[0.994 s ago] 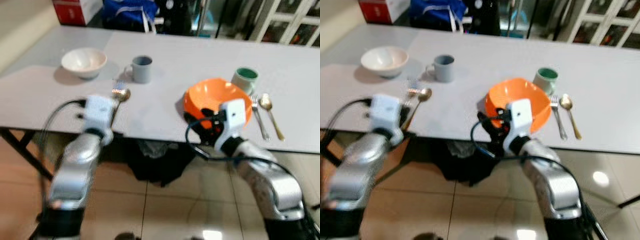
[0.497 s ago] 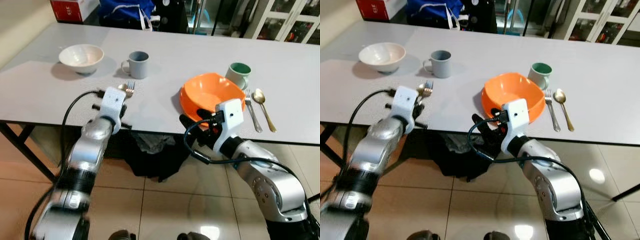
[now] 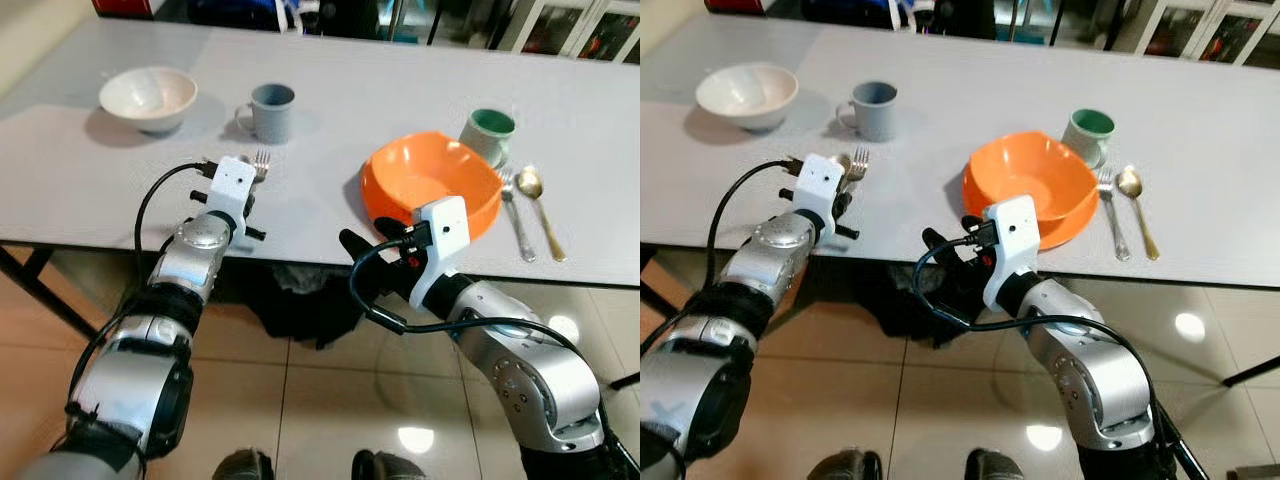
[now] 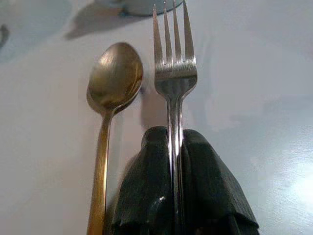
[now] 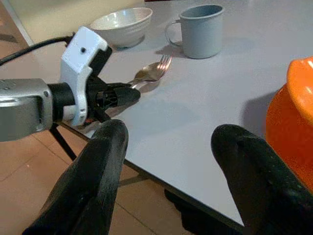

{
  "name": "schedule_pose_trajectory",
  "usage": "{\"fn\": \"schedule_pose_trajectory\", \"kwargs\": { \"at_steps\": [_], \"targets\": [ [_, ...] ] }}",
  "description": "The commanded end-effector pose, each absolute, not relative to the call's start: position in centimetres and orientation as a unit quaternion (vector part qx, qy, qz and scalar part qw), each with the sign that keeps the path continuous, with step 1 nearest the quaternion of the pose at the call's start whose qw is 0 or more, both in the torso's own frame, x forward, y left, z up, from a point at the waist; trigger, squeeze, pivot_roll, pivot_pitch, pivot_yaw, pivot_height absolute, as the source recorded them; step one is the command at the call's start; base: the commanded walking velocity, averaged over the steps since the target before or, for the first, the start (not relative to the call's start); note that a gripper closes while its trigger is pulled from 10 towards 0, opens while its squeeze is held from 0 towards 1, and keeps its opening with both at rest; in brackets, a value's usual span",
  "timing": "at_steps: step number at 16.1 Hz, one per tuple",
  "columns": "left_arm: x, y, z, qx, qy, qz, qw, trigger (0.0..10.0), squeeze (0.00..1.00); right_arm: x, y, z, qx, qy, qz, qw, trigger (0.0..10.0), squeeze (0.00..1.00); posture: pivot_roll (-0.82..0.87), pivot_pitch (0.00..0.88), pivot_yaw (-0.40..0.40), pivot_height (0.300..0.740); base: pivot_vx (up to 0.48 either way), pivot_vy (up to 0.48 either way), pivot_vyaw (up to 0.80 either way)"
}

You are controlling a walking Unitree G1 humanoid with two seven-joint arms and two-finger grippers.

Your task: Setting the table

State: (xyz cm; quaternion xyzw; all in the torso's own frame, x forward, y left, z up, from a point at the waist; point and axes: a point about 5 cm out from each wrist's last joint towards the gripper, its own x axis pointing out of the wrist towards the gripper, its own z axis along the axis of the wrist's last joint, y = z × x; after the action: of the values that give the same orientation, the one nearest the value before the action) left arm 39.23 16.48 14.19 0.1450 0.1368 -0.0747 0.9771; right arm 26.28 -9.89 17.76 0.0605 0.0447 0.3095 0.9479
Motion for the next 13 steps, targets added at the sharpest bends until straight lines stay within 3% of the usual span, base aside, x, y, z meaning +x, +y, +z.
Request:
{"fn": "schedule_pose_trajectory", "kwargs": {
  "at_steps": [1, 11, 12, 13],
  "targets": [
    [39.6, 16.3, 14.9, 0.135, 0.123, -0.067, 0.981, 10.0, 0.00, 26.1, -10.1, 18.6, 0.065, 0.030, 0.303, 0.950, 10.0, 0.00, -0.09, 0.216, -0.031, 0.740, 0.000, 0.000, 0.00],
    [40.2, 15.8, 15.2, 0.131, 0.116, -0.061, 0.983, 10.0, 0.00, 24.8, -10.3, 18.9, 0.056, 0.051, 0.311, 0.947, 10.0, 0.00, -0.13, 0.259, -0.037, 0.740, 0.000, 0.000, 0.00],
    [40.3, 15.7, 15.3, 0.130, 0.117, -0.062, 0.983, 10.0, 0.75, 24.8, -10.4, 19.0, 0.055, 0.050, 0.313, 0.947, 10.0, 0.00, -0.13, 0.258, -0.036, 0.740, 0.000, 0.000, 0.00],
    [40.3, 15.6, 15.3, 0.125, 0.118, -0.063, 0.983, 10.0, 1.00, 24.8, -10.4, 19.0, 0.056, 0.050, 0.313, 0.947, 10.0, 0.00, -0.13, 0.255, -0.035, 0.740, 0.000, 0.000, 0.00]
  ]
}}
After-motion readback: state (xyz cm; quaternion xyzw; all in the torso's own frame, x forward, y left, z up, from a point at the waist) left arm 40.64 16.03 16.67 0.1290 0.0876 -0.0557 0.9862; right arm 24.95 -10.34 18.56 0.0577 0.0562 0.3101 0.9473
